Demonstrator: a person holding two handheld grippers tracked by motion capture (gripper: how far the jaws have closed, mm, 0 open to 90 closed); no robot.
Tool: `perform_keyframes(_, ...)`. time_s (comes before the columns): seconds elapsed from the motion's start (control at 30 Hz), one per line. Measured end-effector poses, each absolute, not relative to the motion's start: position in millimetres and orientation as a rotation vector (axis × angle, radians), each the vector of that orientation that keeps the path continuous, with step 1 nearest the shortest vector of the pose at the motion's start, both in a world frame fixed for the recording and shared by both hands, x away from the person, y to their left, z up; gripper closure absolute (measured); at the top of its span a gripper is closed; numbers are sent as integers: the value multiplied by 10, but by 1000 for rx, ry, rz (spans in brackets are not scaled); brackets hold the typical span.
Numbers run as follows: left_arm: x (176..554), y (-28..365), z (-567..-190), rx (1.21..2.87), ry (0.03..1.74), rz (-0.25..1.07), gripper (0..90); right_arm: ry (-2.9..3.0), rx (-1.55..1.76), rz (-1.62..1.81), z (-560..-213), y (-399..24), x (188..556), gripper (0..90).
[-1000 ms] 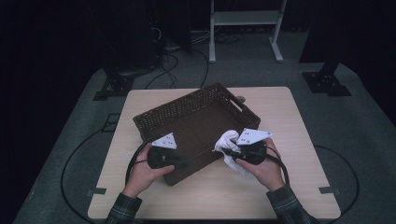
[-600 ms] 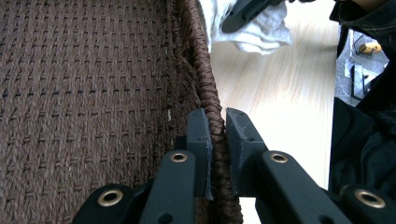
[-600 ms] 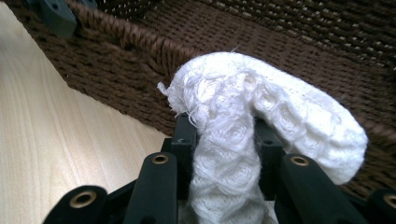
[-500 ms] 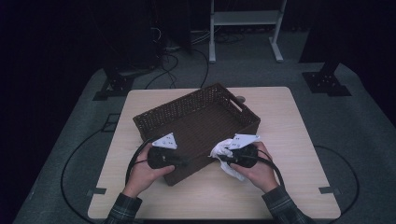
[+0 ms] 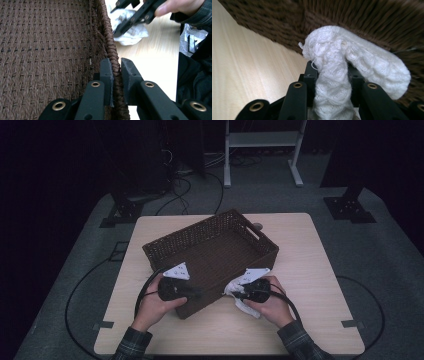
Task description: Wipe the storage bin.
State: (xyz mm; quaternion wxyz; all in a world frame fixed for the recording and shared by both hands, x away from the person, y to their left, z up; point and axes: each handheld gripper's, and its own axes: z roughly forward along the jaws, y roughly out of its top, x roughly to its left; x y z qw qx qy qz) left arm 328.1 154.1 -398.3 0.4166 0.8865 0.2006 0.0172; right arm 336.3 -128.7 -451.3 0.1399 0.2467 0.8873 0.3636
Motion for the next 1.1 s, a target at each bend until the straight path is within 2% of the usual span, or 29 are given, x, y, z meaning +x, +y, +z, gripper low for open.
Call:
perform_keyframes(0.33, 3283, 1521, -4003, 2242, 494, 48, 783, 2623, 727, 973, -4747, -1190, 3402, 681)
perform_keyframes(1.1, 3270, 1512, -3998, 2249, 503, 62, 796, 2495, 597, 1187, -4161, -1153, 3141, 680)
